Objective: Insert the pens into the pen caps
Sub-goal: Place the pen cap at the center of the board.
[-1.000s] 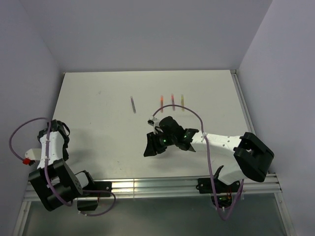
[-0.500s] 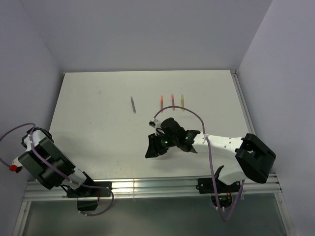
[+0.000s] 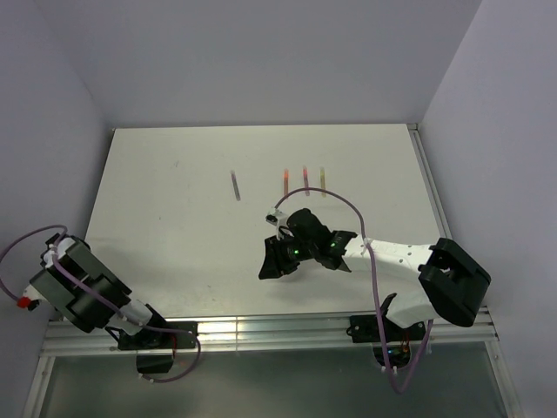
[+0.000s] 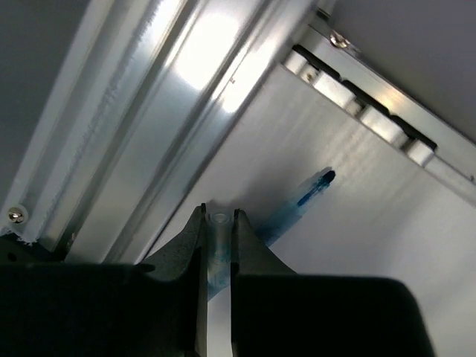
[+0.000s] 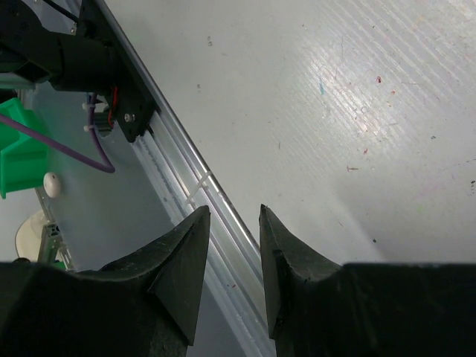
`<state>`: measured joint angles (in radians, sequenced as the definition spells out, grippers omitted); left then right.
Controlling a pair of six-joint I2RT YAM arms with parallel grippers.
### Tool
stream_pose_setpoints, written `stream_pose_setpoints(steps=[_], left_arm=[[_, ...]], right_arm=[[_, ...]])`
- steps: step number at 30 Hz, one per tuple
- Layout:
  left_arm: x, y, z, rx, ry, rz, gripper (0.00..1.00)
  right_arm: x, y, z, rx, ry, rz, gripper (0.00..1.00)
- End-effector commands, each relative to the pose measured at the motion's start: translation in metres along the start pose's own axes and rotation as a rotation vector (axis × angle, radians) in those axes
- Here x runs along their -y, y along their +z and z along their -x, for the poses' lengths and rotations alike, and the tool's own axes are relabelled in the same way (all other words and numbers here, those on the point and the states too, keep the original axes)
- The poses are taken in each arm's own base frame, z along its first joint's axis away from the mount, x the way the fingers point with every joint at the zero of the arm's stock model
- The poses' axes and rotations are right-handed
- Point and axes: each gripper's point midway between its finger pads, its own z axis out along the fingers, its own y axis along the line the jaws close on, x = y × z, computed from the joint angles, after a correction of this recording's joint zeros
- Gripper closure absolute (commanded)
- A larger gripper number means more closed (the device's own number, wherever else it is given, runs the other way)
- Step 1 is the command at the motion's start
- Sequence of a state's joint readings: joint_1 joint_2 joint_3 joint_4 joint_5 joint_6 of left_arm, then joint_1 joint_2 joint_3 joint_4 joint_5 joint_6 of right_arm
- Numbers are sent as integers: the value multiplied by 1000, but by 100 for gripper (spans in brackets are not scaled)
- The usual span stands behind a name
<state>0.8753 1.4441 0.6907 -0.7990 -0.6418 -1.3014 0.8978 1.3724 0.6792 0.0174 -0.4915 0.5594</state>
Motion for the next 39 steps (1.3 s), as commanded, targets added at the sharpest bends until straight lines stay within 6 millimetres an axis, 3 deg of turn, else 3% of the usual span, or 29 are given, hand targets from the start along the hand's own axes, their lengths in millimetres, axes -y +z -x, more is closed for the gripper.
stream_pose_setpoints(steps=[1, 7, 15, 22, 28, 31, 34, 35, 37, 39], left_arm=[[12, -8, -31, -80, 48, -101, 100], [13, -14, -43, -76, 103, -118, 100], [35, -39, -53, -1, 220, -151, 100], [58, -91, -28, 41, 140, -294, 100], [77, -130, -29, 53, 160, -393, 100], [92, -159, -56, 53, 258, -516, 100], [96, -182, -99, 76, 414, -597, 100], [92, -196, -125, 91, 498, -647, 100], [91, -205, -154, 146, 560, -664, 100], [72, -220, -190, 195, 680, -705, 100]], right_arm=[[-10, -3, 16, 54, -41, 40, 59], [-13, -5, 18, 62, -46, 40, 59], [-12, -6, 18, 61, -51, 34, 59], [-14, -1, 19, 46, -50, 49, 60], [-14, 1, 20, 43, -50, 48, 60], [-14, 1, 23, 48, -50, 45, 60], [-14, 1, 26, 60, -45, 35, 60], [-12, 1, 26, 62, -42, 23, 60], [-8, -3, 32, 96, -37, -6, 60], [-2, -11, 37, 132, -22, -33, 60]])
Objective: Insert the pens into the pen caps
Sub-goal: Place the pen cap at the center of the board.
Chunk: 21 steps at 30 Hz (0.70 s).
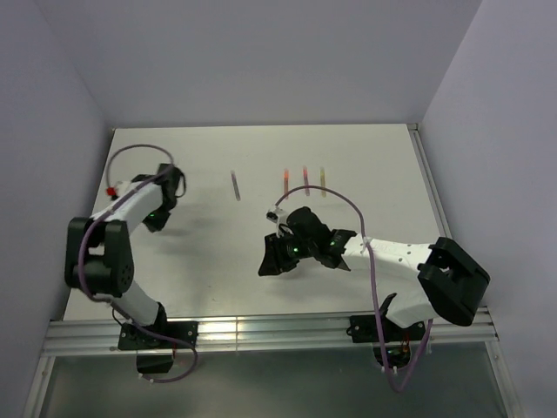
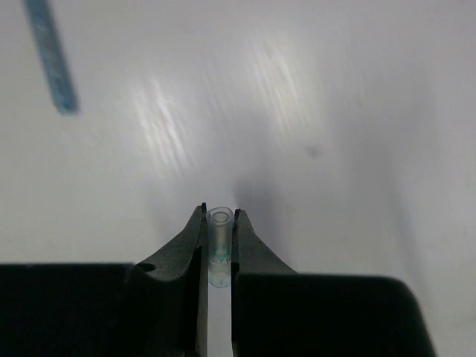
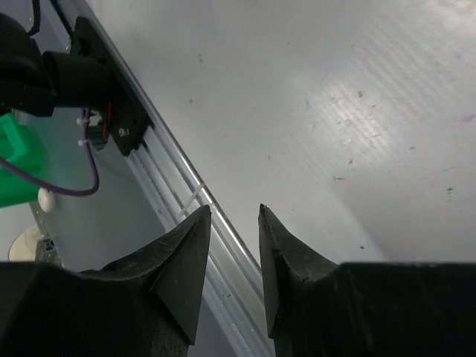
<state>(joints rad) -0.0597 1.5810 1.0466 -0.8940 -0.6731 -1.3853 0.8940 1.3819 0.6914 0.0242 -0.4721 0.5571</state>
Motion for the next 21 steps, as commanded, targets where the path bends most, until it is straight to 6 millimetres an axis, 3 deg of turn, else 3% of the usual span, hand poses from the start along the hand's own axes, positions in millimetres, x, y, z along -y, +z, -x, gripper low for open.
stream_pose_setpoints(steps=[1, 5, 9, 12, 15, 18, 19, 21], left_arm=[[31, -25, -44, 62, 135, -49, 98], [55, -53, -109, 40, 277, -148, 99], [69, -70, -154, -7, 338, -224, 99], [66, -74, -184, -62, 386, -246, 95], [69, -78, -205, -116, 394, -298, 83], [64, -77, -210, -118, 401, -295, 71], [62, -77, -210, -115, 407, -291, 61], [61, -80, -209, -119, 405, -300, 54]], right_arm=[[2, -14, 33, 132, -2, -47, 60], [27, -30, 46, 205, 61, -120, 60], [53, -41, 60, 253, 111, -200, 60], [66, -45, 65, 278, 126, -256, 60], [70, -46, 65, 283, 133, -272, 60], [73, -44, 63, 275, 139, -278, 60], [73, -44, 63, 274, 138, -275, 60], [73, -43, 63, 272, 141, -274, 60]])
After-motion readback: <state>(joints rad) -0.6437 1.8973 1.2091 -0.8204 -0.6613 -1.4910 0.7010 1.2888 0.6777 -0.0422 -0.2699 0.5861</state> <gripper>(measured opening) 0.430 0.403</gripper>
